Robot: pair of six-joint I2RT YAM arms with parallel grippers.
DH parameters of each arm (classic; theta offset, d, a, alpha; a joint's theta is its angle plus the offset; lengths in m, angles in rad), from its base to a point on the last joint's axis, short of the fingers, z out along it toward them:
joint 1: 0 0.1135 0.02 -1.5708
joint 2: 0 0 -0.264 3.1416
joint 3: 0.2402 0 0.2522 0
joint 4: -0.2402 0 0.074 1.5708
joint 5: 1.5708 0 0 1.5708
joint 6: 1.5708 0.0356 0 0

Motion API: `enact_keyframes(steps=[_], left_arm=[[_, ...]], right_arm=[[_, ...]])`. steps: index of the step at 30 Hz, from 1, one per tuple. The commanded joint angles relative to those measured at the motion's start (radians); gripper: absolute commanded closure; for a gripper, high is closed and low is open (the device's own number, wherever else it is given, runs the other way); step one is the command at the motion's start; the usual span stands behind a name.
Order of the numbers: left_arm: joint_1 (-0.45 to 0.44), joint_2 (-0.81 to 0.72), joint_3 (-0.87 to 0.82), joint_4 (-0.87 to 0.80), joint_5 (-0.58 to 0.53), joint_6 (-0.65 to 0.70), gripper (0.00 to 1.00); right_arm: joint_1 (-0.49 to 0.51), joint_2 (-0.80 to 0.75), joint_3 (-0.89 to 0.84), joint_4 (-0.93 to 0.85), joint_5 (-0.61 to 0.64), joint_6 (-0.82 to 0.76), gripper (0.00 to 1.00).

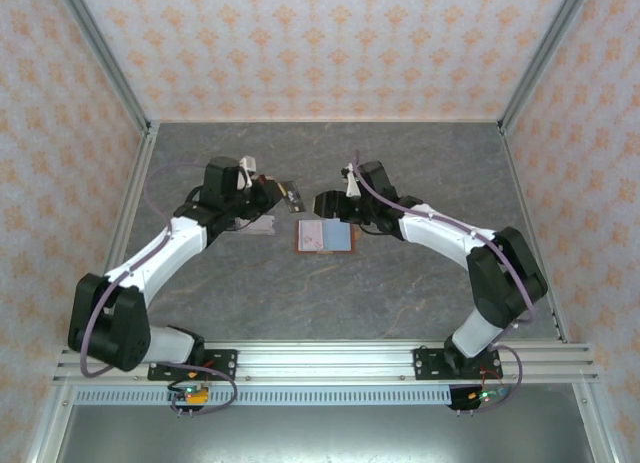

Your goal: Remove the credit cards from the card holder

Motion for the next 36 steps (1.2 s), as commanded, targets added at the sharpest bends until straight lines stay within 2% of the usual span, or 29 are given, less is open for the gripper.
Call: enact_keyframes(steps=[1, 7, 11, 15, 20, 27, 30, 32, 33, 35, 36], left_arm=[[0.002, -0.043, -0.033, 0.094, 0.017, -0.087, 0.97], [0.015, -0.073, -0.045, 0.166, 0.054, -0.144, 0.98], [0.034, -0.079, -0.084, 0.291, 0.067, -0.229, 0.99], [0.042, -0.07, -0.107, 0.374, 0.084, -0.277, 0.99], [0.046, -0.064, -0.132, 0.433, 0.091, -0.32, 0.99], [0.051, -0.071, -0.136, 0.423, 0.087, -0.32, 1.0], [0.052, -0.088, -0.127, 0.355, 0.07, -0.282, 1.0], [0.056, -0.099, -0.109, 0.251, 0.044, -0.236, 1.0], [0.057, -0.102, -0.094, 0.19, 0.029, -0.206, 0.95], [0.059, -0.104, -0.055, 0.048, -0.005, -0.132, 0.77], [0.062, -0.105, -0.04, -0.009, -0.027, -0.102, 0.7]], right_arm=[[-0.005, -0.008, -0.013, 0.235, -0.151, 0.181, 0.28], [-0.006, 0.024, -0.009, 0.416, -0.253, 0.373, 0.26], [-0.006, 0.042, -0.022, 0.534, -0.289, 0.482, 0.31], [-0.006, 0.04, -0.026, 0.564, -0.286, 0.517, 0.37], [-0.007, 0.039, -0.029, 0.606, -0.29, 0.545, 0.49], [-0.006, 0.05, -0.03, 0.64, -0.296, 0.567, 0.69], [-0.006, 0.052, -0.01, 0.556, -0.289, 0.508, 0.83], [-0.006, 0.05, 0.013, 0.453, -0.272, 0.428, 0.91], [-0.006, 0.049, 0.024, 0.405, -0.261, 0.387, 0.94], [-0.006, 0.045, 0.049, 0.302, -0.227, 0.291, 1.0], [-0.006, 0.046, 0.059, 0.267, -0.216, 0.246, 1.0]])
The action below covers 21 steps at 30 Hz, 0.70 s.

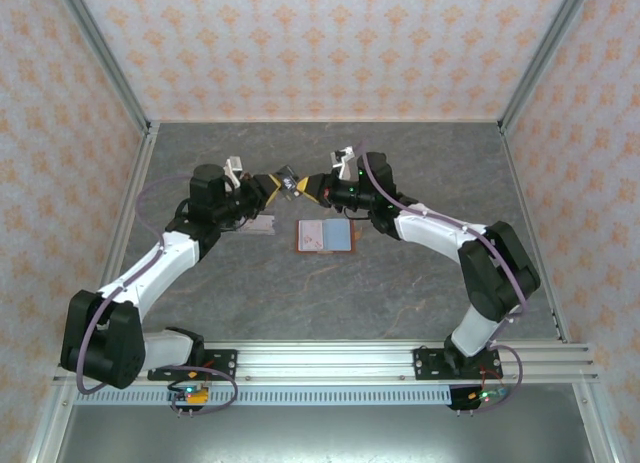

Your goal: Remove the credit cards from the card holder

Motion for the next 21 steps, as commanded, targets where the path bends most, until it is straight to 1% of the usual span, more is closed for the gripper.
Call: enact_keyframes(steps=[1, 3, 5, 7, 8, 10, 12, 16, 18, 21], left_arm=[[0.02, -0.034, 0.077, -0.26, -0.089, 0.142, 0.6], [0.036, -0.038, 0.089, -0.345, -0.136, 0.189, 0.48], [0.065, -0.045, 0.088, -0.403, -0.167, 0.235, 0.33], [0.097, -0.049, 0.092, -0.474, -0.207, 0.305, 0.28], [0.111, -0.053, 0.098, -0.524, -0.256, 0.335, 0.26], [0.136, -0.069, 0.098, -0.605, -0.356, 0.381, 0.19], [0.175, -0.089, 0.087, -0.658, -0.413, 0.41, 0.13], [0.275, -0.146, 0.048, -0.714, -0.433, 0.437, 0.02], [0.329, -0.16, 0.044, -0.75, -0.442, 0.448, 0.0], [0.398, -0.163, 0.04, -0.785, -0.462, 0.457, 0.0]], right_arm=[[-0.004, -0.002, 0.058, -0.186, 0.06, -0.22, 1.0], [-0.001, 0.005, 0.078, -0.254, 0.083, -0.323, 1.0], [0.015, 0.012, 0.118, -0.37, 0.136, -0.466, 1.0], [0.043, 0.022, 0.163, -0.474, 0.224, -0.59, 1.0], [0.059, 0.031, 0.185, -0.511, 0.259, -0.643, 1.0], [0.093, 0.048, 0.215, -0.537, 0.293, -0.736, 1.0], [0.126, 0.076, 0.249, -0.556, 0.312, -0.805, 1.0], [0.184, 0.146, 0.348, -0.575, 0.292, -0.925, 1.0], [0.211, 0.188, 0.406, -0.596, 0.286, -0.995, 1.0], [0.242, 0.259, 0.498, -0.616, 0.296, -1.074, 1.0]])
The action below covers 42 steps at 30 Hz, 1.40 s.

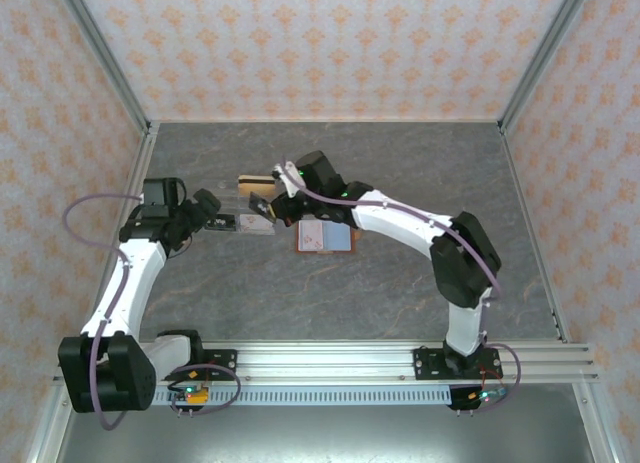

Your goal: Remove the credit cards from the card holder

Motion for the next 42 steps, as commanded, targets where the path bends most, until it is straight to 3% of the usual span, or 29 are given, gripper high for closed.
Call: enact_keyframes(steps=[1, 8, 16, 24, 42], left_arm=[[0.055, -0.007, -0.019, -0.096, -0.07, 0.043, 0.0], [0.097, 0.009, -0.037, -0.082, -0.071, 0.014, 0.0], [0.098, -0.034, -0.031, -0.112, -0.091, 0.013, 0.0], [0.097, -0.057, -0.013, -0.14, -0.124, 0.01, 0.0], [0.097, -0.046, -0.022, -0.13, -0.066, 0.026, 0.0]], right_arm=[[0.028, 0.068, 0.11, -0.046, 0.012, -0.177, 1.0], [0.065, 0.263, 0.337, -0.049, 0.017, -0.292, 1.0], [0.069, 0.461, 0.605, -0.119, -0.068, -0.343, 1.0], [0.073, 0.557, 0.677, -0.123, -0.103, -0.413, 1.0], [0.074, 0.663, 0.805, -0.178, -0.093, -0.503, 1.0]])
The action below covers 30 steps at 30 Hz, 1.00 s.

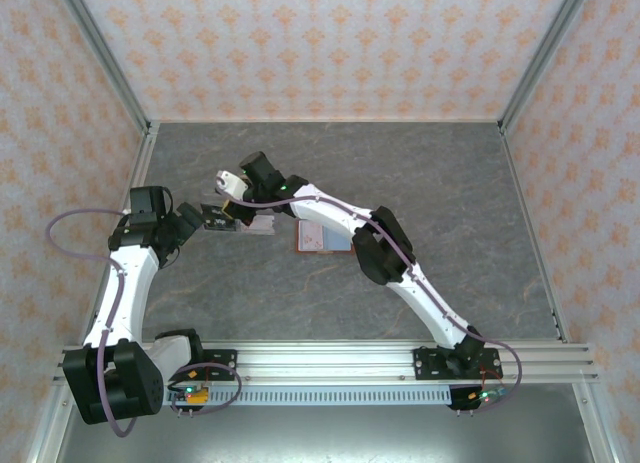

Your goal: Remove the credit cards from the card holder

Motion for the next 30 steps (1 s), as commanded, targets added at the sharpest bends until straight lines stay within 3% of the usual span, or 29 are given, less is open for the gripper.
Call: enact_keyframes(steps=[1, 5, 13, 19, 26, 30], left_arm=[[0.01, -0.001, 0.003, -0.012, 0.009, 0.011, 0.0], [0.011, 0.007, 0.004, -0.005, 0.025, 0.012, 0.0], [0.009, 0.01, 0.001, 0.007, 0.045, 0.015, 0.0], [0.009, 0.015, 0.001, 0.009, 0.055, 0.02, 0.0], [0.01, 0.007, -0.004, 0.012, 0.078, 0.026, 0.0], [0.009, 0.002, -0.03, 0.04, 0.116, 0.035, 0.0]], right_arm=[[0.006, 0.019, 0.034, -0.02, -0.019, -0.051, 1.0], [0.006, 0.024, 0.033, -0.023, -0.013, -0.068, 0.99], [0.006, 0.022, 0.051, -0.014, -0.001, -0.022, 0.74], [0.006, -0.018, 0.07, -0.036, -0.005, 0.084, 0.74], [0.006, -0.199, -0.119, 0.001, 0.032, 0.227, 0.66], [0.003, -0.35, -0.32, 0.036, 0.149, 0.311, 0.58]])
